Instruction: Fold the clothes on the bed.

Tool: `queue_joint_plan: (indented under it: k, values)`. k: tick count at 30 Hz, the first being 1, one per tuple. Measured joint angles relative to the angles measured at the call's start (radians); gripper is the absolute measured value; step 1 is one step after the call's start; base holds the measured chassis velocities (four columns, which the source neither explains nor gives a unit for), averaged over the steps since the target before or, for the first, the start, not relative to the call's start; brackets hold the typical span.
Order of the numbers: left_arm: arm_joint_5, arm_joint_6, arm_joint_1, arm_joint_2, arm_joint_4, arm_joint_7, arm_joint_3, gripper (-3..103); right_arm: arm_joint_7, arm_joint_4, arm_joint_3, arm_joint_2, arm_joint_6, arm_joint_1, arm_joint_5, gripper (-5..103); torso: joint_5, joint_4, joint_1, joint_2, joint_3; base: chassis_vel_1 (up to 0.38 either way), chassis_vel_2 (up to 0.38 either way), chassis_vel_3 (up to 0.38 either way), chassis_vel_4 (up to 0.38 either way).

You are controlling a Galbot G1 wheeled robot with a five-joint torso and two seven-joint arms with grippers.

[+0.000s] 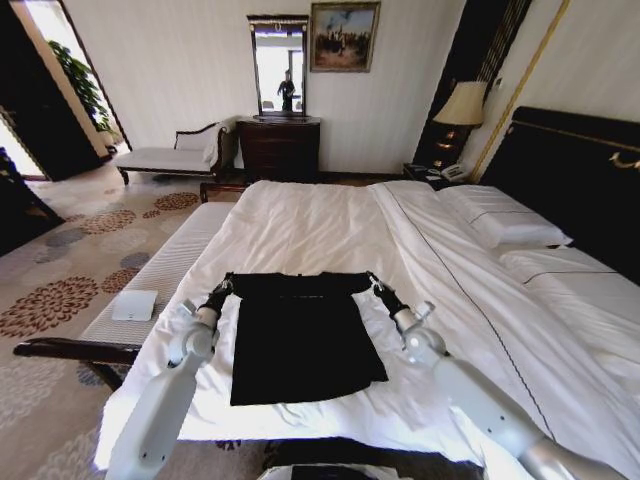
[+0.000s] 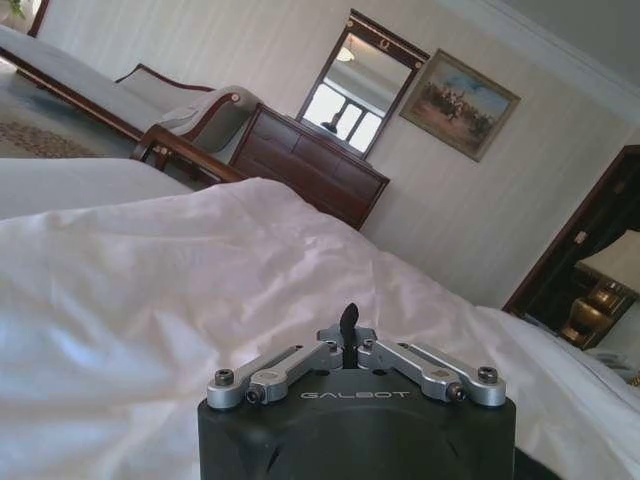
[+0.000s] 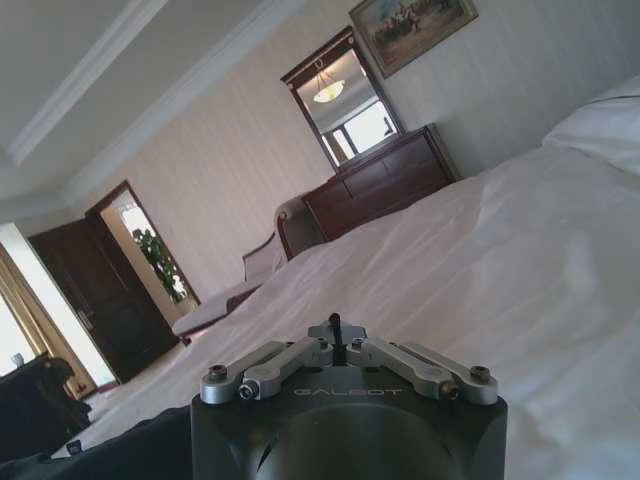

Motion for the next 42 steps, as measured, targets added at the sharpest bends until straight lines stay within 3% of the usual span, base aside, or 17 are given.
queue_joint_plan:
  k: [8, 15, 24, 42]
  values:
    - [0.088, -0.016, 0.188, -0.098, -0.069, -0.021, -0.016, 2, 0.0, 0.037, 0.009, -0.012, 0.017, -0.122, -0.083, 1, 0.0002, 0.0, 0.0, 0.0, 0.0, 0.0, 0.0, 0.0, 0.0]
    - [0.154, 0.042, 0.289, -0.146, -0.095, -0.076, -0.024, 2, 0.023, 0.033, 0.018, 0.003, 0.025, -0.187, -0.121, 1, 0.0002, 0.0, 0.0, 0.0, 0.0, 0.0, 0.0, 0.0, 0.0]
    - [0.194, 0.056, 0.325, -0.163, -0.096, -0.085, -0.036, 2, 0.059, 0.022, 0.022, 0.011, 0.035, -0.225, -0.142, 1, 0.0002, 0.0, 0.0, 0.0, 0.0, 0.0, 0.0, 0.0, 0.0]
    - [0.203, 0.052, 0.36, -0.21, -0.127, -0.063, -0.042, 2, 0.146, 0.186, 0.048, -0.012, 0.051, -0.364, -0.152, 1, 0.0001, 0.0001, 0.0, 0.0, 0.0, 0.0, 0.0, 0.0, 0.0]
